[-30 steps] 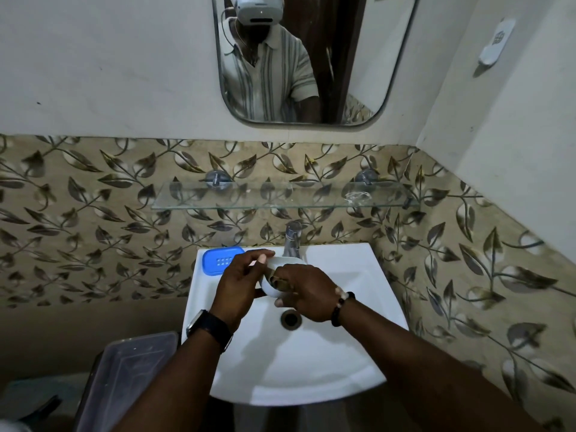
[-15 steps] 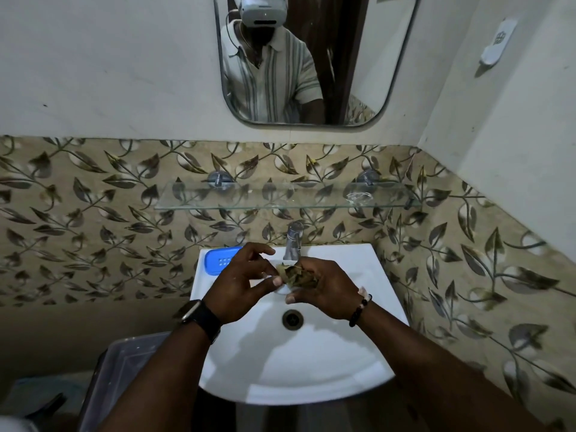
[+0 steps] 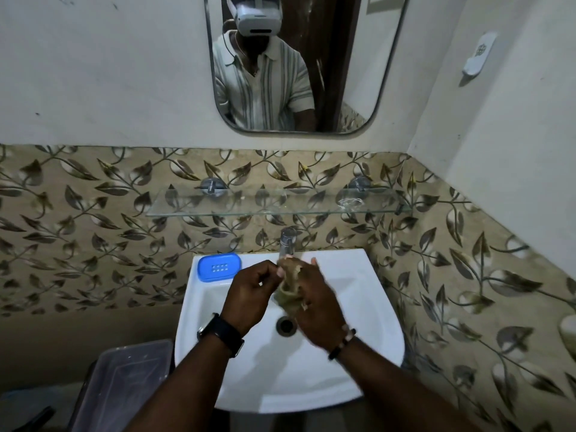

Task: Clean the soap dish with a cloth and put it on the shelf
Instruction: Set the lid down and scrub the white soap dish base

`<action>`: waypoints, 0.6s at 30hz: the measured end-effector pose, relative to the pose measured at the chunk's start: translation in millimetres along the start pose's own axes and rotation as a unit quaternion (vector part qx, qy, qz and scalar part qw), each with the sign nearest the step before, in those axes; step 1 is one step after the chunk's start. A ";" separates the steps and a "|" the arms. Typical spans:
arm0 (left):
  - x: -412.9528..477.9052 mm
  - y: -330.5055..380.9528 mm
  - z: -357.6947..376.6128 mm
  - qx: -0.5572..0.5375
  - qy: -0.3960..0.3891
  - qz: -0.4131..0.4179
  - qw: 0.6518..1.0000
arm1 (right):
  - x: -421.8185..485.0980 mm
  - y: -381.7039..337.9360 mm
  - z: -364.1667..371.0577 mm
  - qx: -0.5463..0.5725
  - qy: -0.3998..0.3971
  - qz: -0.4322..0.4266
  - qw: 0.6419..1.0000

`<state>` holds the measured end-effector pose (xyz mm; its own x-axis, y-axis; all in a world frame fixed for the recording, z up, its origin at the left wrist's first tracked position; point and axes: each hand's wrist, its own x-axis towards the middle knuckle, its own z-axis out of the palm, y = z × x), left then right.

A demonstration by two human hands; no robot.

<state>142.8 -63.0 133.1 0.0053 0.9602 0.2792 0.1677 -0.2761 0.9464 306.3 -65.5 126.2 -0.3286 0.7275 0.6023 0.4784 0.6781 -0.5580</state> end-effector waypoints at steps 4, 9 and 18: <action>-1.2 5.0 8.0 -0.079 -0.017 -0.017 0.997 | -1.7 8.4 -2.5 -0.043 -0.020 -0.059 0.997; 2.8 4.3 3.9 -0.174 0.041 -0.049 0.983 | 18.8 31.9 -32.3 -0.001 0.047 0.088 0.995; 2.5 13.2 15.4 -0.249 0.037 -0.084 0.964 | 21.0 8.4 -15.1 -0.092 -0.011 -0.115 0.989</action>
<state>160.2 -63.7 143.8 -0.0534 0.9927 0.1081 -0.3337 -0.1198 0.9351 315.7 -46.1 142.7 -0.4619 0.5605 0.6874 0.5286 0.7963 -0.2941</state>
